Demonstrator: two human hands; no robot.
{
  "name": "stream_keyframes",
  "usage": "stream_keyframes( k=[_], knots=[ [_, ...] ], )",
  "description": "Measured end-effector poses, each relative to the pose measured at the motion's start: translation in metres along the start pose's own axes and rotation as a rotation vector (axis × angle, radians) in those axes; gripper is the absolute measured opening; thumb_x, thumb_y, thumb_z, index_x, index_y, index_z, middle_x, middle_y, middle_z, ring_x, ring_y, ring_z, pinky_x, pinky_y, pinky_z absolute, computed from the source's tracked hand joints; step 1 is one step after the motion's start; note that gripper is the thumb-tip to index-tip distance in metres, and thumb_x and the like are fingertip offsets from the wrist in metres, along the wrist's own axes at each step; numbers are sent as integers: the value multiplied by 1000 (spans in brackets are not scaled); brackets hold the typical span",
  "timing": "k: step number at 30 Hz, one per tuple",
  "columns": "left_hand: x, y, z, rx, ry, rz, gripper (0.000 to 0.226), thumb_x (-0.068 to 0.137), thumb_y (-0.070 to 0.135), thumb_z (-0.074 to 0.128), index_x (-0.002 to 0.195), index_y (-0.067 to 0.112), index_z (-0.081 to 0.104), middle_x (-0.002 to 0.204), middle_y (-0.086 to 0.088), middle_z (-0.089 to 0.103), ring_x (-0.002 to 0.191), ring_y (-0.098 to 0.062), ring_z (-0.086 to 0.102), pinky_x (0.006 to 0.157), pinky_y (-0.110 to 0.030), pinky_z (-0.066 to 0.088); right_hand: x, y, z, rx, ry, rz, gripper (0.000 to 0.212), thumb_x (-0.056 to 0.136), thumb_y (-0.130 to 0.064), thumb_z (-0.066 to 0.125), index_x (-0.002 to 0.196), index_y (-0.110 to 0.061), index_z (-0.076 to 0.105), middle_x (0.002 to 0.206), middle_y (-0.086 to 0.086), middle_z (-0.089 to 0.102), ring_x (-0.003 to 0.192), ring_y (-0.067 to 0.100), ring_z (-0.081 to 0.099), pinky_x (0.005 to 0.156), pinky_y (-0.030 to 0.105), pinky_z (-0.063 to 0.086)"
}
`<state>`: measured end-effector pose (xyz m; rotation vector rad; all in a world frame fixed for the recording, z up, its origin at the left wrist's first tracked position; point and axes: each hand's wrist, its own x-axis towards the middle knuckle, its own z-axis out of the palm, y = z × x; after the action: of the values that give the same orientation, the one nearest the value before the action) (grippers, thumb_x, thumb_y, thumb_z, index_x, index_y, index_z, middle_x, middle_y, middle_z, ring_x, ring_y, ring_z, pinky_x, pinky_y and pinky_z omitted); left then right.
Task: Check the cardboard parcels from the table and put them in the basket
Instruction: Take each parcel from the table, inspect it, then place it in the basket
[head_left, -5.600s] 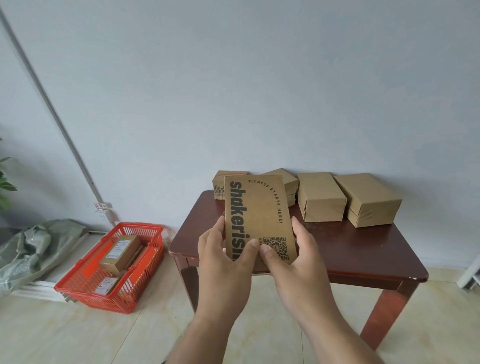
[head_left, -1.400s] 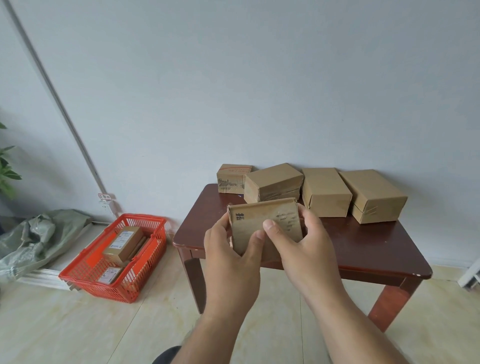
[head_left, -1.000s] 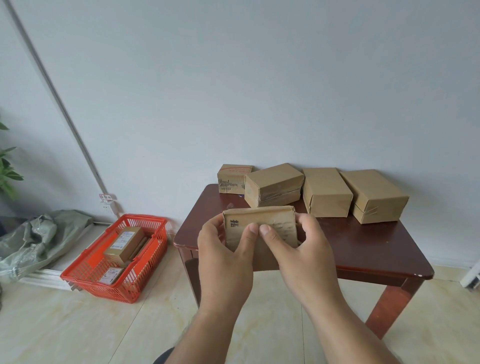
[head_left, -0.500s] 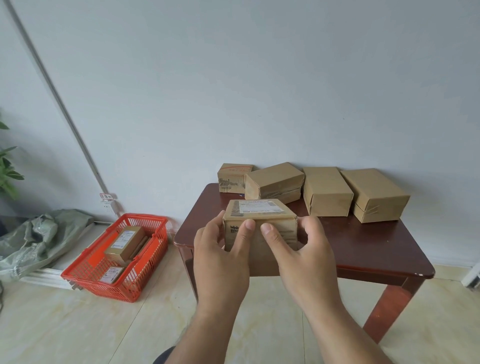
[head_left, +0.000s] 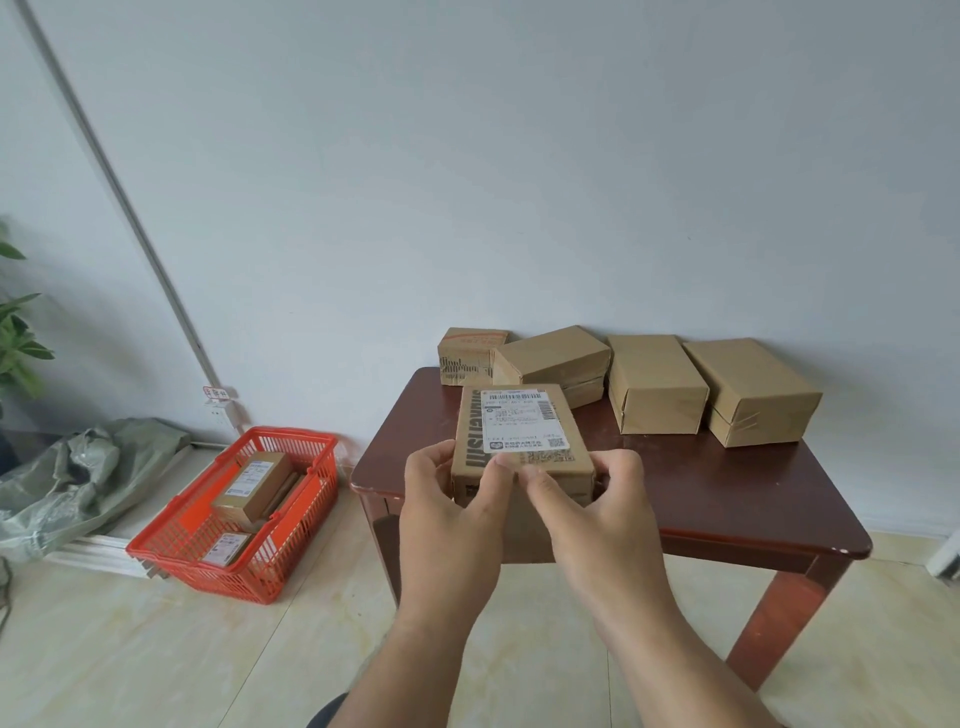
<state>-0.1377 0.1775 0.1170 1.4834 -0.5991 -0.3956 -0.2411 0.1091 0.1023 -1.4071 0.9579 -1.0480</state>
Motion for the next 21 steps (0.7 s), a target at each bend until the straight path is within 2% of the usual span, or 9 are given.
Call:
stream_keyframes(
  k=[2,4,7,8,10,13,16,18,21],
  knots=[
    [1,-1,-2,1,-26,-6,37,91,27,79,118,31,55,96,19,76,89,1,72,78,-24,60,1,1,-1,-25,-23,9,46,85,-32,86,117,-28,55,96,-18,73,81,-11,68,62,14,50],
    [0,-2,-3,26,-49,1,42,92,19,78,124,30,53,101,18,74,92,7,70,73,-13,55,3,0,0,-38,-45,15,48,86,-29,82,127,-33,57,106,-19,74,89,-10,68,72,20,55],
    [-6,-6,-1,125,-77,56,53,90,20,79,128,44,52,124,21,63,112,7,62,88,-13,52,10,-1,-2,-101,-38,0,48,86,-36,76,132,-36,64,123,-14,72,107,0,69,91,32,59],
    [-7,-7,-1,159,-87,75,51,89,22,79,127,46,55,127,23,57,117,9,56,92,-12,49,13,1,-3,-123,-40,-13,42,86,-36,75,127,-38,68,124,-11,71,108,1,68,91,31,59],
    [-6,-6,-2,208,-96,97,44,90,25,79,126,43,62,123,22,52,113,15,51,86,-6,45,13,3,-2,-153,-58,-27,33,87,-36,77,119,-41,71,122,-9,71,104,1,69,88,29,58],
    [2,-5,-5,258,-78,111,37,92,23,77,126,34,67,123,10,59,108,19,50,82,-2,44,5,8,-1,-170,-48,-43,42,84,-45,84,122,-40,68,120,-15,67,103,-4,67,86,23,56],
    [5,-4,-7,261,-73,102,42,94,19,77,132,30,65,125,7,55,103,29,45,77,6,38,-2,11,1,-175,-28,-41,48,83,-45,86,123,-37,61,119,-16,63,97,-11,63,70,9,49],
    [4,-6,-6,245,-69,101,41,92,19,78,125,38,64,124,10,54,104,24,49,79,3,40,-1,11,0,-188,-23,-34,46,83,-45,86,120,-37,59,117,-14,65,95,-10,64,66,7,47],
    [-2,-10,-5,200,-51,75,41,89,27,82,116,46,57,121,20,53,114,1,59,93,-18,51,4,8,-2,-190,5,-21,39,86,-40,84,113,-34,57,108,-15,70,93,-5,66,64,12,45]
  ],
)
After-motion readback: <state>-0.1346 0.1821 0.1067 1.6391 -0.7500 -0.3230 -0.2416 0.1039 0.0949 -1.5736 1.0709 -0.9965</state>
